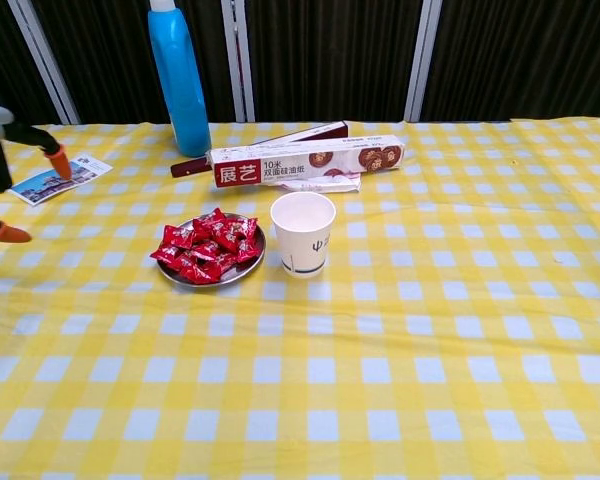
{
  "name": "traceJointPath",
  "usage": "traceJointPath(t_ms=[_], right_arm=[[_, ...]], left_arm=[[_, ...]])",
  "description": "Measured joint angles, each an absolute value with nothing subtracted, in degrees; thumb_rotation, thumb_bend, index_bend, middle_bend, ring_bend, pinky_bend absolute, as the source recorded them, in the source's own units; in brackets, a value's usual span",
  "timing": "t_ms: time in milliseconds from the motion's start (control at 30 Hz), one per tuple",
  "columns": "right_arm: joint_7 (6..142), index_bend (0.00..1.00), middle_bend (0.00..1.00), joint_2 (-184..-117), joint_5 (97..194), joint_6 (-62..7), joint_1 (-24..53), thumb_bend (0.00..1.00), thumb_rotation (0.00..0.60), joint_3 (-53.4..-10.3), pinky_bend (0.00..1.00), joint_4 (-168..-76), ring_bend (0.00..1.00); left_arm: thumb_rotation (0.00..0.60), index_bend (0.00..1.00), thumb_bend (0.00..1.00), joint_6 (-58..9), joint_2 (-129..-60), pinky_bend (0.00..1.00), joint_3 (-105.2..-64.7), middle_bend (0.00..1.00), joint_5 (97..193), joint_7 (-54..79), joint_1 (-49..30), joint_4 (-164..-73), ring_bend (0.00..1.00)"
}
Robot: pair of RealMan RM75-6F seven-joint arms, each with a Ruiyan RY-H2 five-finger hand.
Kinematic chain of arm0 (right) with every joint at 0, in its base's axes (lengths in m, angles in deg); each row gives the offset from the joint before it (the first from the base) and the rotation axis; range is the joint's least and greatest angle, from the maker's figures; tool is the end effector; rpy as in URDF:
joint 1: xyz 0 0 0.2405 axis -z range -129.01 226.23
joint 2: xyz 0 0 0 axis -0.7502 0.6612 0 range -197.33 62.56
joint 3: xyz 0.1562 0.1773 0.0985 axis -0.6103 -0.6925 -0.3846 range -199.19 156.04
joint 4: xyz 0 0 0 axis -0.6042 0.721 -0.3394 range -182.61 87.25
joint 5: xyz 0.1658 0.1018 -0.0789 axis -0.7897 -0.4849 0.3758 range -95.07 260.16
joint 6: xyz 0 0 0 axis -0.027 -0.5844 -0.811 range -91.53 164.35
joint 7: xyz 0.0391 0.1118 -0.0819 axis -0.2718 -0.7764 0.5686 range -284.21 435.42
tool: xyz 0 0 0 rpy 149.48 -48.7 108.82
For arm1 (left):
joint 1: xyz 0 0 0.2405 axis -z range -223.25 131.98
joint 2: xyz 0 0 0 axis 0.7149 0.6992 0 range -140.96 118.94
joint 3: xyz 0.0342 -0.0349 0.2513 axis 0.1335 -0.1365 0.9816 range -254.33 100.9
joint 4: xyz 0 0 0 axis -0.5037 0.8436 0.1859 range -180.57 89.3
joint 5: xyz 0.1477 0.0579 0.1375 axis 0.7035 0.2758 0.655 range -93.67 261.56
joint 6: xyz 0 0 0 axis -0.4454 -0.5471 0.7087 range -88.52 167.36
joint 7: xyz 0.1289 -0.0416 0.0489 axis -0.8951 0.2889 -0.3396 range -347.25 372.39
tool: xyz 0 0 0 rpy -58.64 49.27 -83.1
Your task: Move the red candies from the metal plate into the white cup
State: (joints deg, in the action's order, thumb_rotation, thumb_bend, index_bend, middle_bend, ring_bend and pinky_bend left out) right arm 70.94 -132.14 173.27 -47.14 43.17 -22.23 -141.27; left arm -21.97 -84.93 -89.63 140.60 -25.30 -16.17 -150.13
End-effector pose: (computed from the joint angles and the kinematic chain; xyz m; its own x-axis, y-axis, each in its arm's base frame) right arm -0.2974 -0.1746 0.1403 0.3000 -0.0736 0.9511 -0.9514 -0.0957 0.2927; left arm -0.1917 0.3004 0.0642 0.5437 0.2322 0.8065 0.8388 -0.1816 -0.5132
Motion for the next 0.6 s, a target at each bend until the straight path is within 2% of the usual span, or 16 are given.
traceJointPath(t_ms=[333, 600], right_arm=[[68.8, 0.00, 0.00, -131.4, 172.8, -46.6, 42.9, 0.39, 0.600, -22.4, 0.00, -141.9, 0.00], [67.7, 0.00, 0.00, -131.0, 172.5, -46.4, 42.8, 0.39, 0.600, -22.6, 0.00, -142.2, 0.00]], left_arm=[[0.600, 0.35, 0.25, -19.3, -100.3, 1.00, -92.6, 1.00, 124.5, -38.2, -1.7, -139.1, 1.00], [0.600, 0.38, 0.27, -19.1, -107.4, 1.00, -93.4, 1.00, 117.5, -41.4, 5.1, -130.2, 1.00]])
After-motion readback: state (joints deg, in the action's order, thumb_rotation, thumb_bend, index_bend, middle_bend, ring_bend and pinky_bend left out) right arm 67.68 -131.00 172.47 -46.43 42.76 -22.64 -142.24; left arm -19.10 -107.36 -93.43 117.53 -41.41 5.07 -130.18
